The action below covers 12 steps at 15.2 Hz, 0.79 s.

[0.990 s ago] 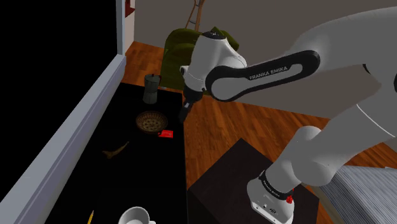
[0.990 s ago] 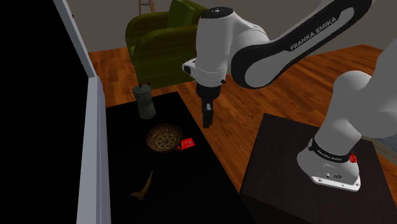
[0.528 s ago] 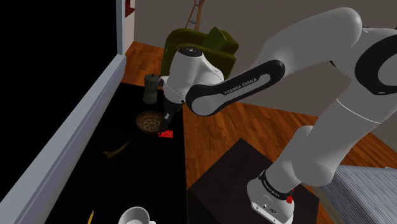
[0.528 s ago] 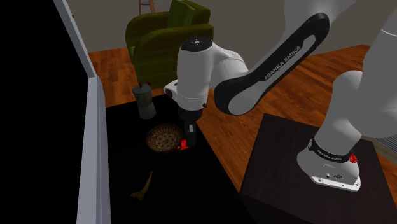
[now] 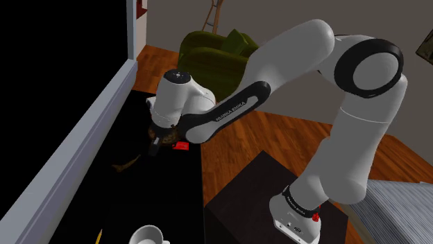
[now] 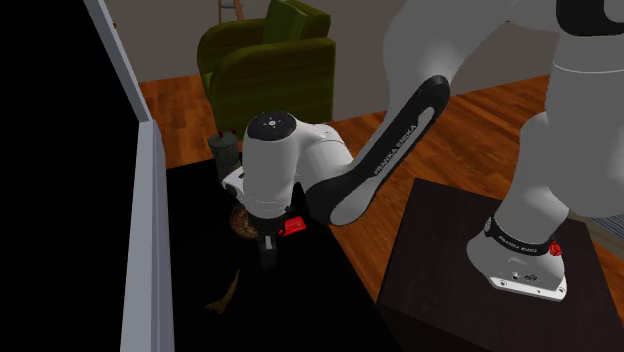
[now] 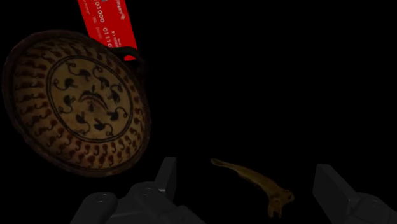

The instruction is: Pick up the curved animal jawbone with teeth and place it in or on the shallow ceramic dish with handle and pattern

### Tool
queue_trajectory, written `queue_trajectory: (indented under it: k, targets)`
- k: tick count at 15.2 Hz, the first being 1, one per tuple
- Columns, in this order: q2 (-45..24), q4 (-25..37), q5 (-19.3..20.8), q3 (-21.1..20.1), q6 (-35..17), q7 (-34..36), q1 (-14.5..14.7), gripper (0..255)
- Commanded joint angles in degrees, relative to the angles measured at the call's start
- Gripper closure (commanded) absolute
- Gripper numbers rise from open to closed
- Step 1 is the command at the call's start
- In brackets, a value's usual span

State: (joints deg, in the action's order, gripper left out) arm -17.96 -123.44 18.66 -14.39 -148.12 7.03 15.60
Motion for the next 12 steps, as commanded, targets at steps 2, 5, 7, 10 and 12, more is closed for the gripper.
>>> queue_trajectory:
  k: [2, 5, 7, 10, 12]
  targets:
    - [-6.0, 5.0, 3.3, 0.8, -1.5, 2.1, 2.7, 0]
    - [-11.9, 10.7, 5.8, 1.7, -2.5, 3.3, 5.3, 0]
    - [-15.8, 14.7, 7.2, 2.3, -2.9, 3.7, 7.0, 0]
    - [-21.8, 21.3, 8.7, 3.0, -3.1, 3.9, 9.5, 0]
    - [-23.6, 23.1, 9.1, 3.3, -3.3, 4.0, 10.1, 0]
